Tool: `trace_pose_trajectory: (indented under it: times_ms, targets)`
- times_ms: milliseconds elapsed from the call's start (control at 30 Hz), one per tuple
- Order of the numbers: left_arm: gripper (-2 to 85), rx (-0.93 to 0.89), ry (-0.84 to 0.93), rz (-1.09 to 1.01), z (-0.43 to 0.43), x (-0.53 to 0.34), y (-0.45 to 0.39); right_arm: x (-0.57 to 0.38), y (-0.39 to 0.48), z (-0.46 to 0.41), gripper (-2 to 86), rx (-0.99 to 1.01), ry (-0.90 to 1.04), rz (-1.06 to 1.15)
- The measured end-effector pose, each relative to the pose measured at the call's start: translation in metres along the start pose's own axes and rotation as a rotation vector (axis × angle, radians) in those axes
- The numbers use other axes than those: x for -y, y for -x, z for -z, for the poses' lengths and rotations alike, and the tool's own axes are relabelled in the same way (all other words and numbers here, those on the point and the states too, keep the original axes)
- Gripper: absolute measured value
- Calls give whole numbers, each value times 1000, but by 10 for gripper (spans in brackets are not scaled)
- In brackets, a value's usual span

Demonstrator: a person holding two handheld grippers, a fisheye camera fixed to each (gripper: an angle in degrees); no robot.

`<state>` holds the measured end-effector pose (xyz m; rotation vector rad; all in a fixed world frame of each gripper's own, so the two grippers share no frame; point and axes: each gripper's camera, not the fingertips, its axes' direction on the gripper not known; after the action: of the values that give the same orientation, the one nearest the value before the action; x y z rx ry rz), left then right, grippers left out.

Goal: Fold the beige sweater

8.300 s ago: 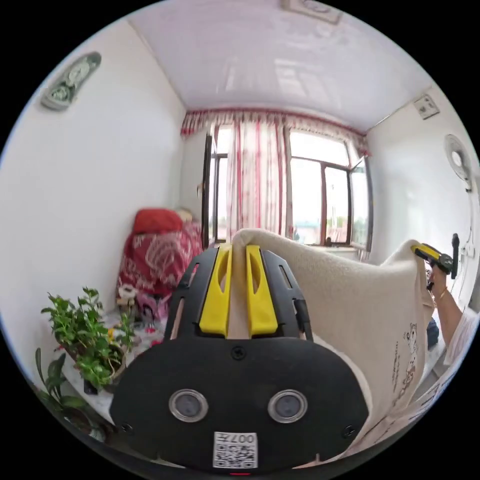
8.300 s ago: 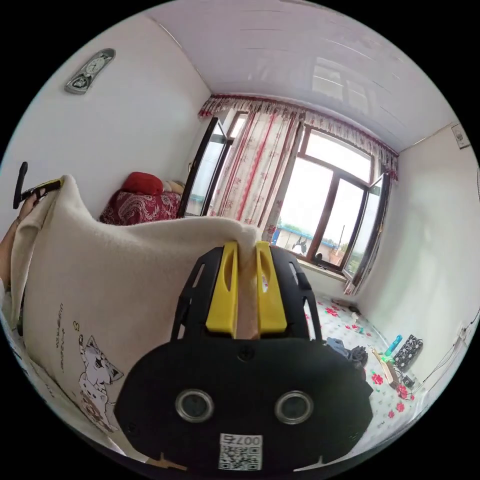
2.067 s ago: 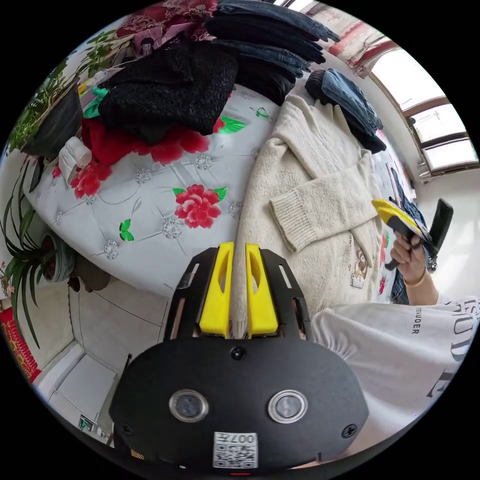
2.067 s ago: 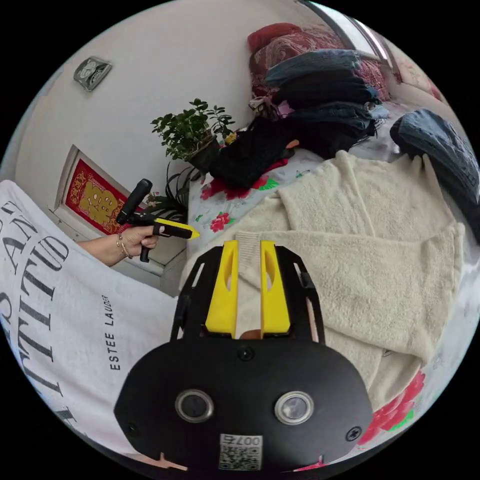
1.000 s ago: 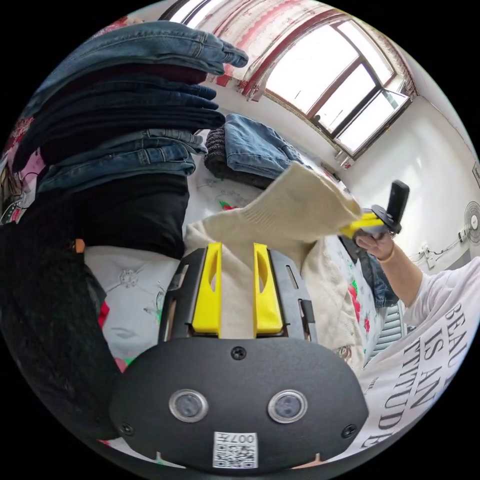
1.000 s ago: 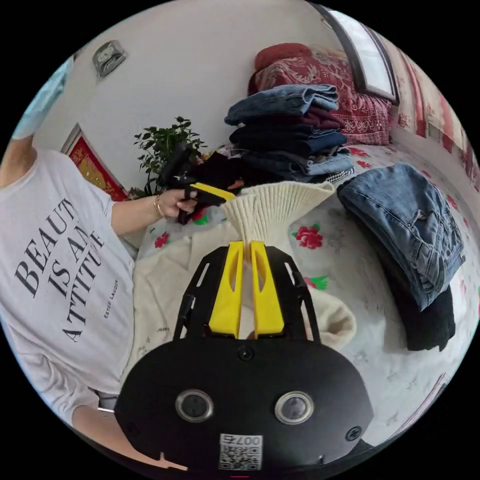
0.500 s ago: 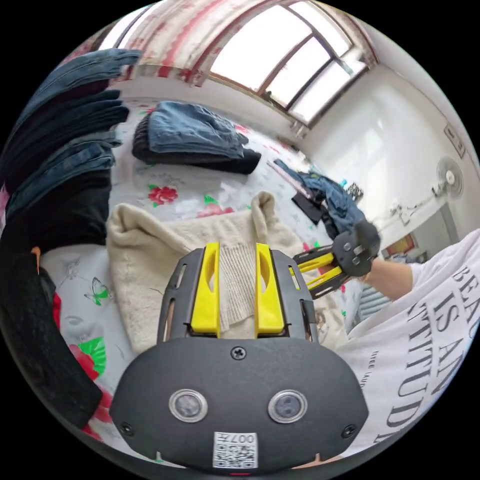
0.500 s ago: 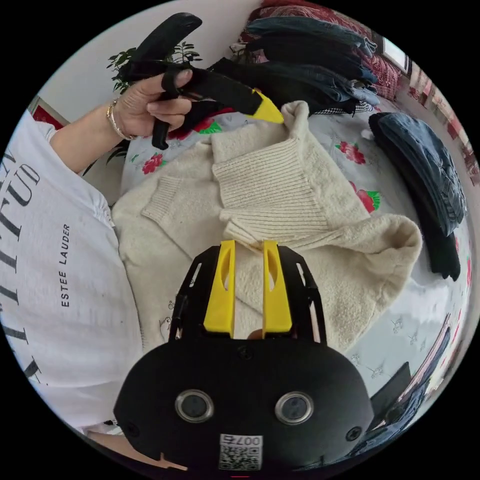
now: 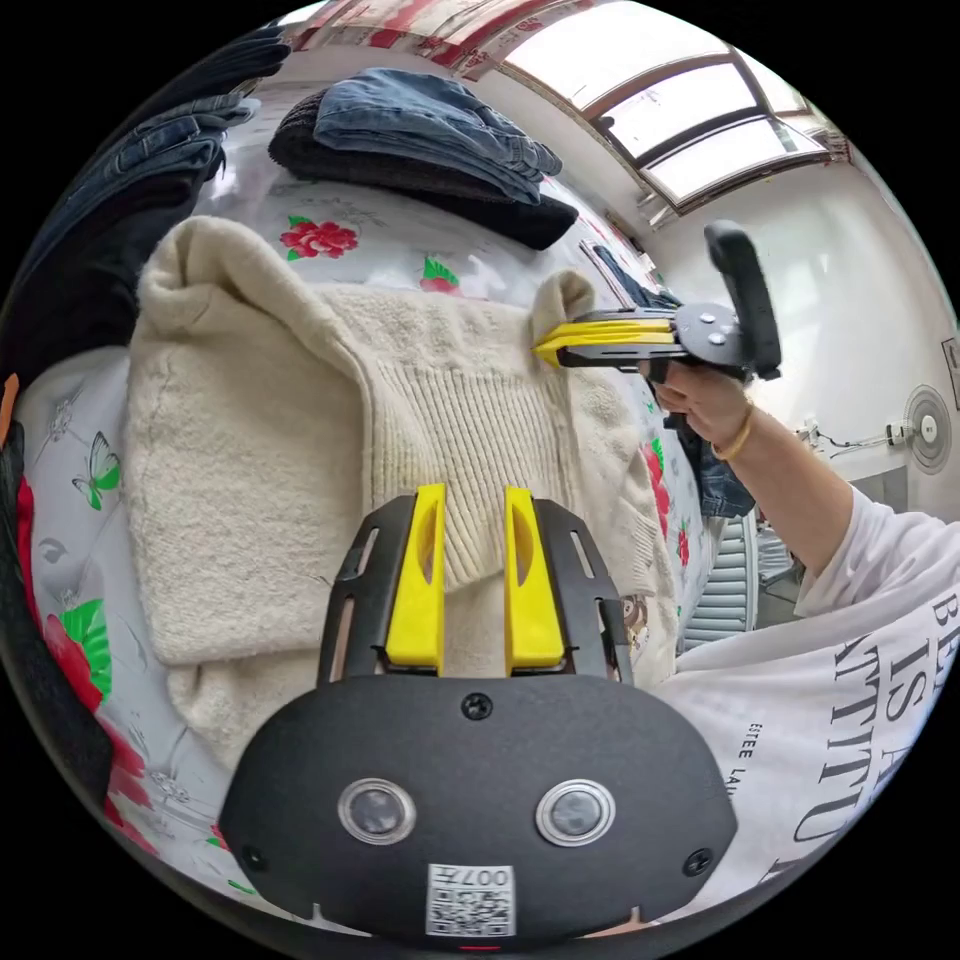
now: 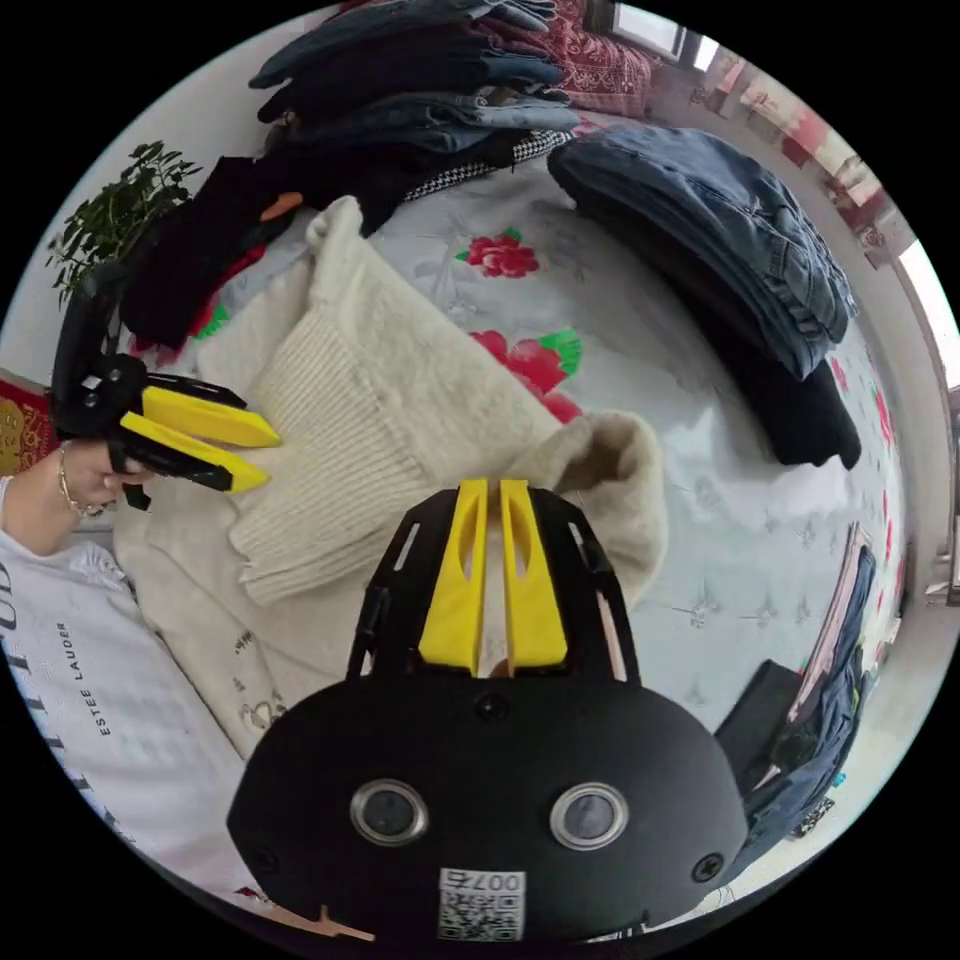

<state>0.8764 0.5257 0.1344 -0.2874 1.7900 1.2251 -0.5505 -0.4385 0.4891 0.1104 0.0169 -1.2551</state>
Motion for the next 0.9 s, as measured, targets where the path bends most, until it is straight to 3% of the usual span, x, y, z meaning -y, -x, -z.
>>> trace_pose_trajectory:
  times_ms: [100,167,300,433,567,700,833,900]
  targets:
    - [80,-53,-7,-32,-6,6,-8,-38,-53,6,20,16,-13,-124]
    - [75,-17,5,-35,-15,8,-11,-59,-81,-10,30,-31,92,-251]
    - [84,-32,-17,2,-12,10,-13,-113,-115,34,49,248,-143,-475]
    - [89,35,-71,38,22,-29,-20,-173,-98,73,63,343,-290,-513]
    - [108,230,-103,156,57,-101,-20,-258,-59,78,81,396,-180,-543]
    - [130,516,-10,281,76,-183,-28,-335,-26,72,89,458,-46,-620]
    - [130,459,107,457,64,-233,-21,-361,-4,56,83,548,91,-615]
    - [122,429,86,510,56,-242,-19,-356,3,66,63,473,78,-584]
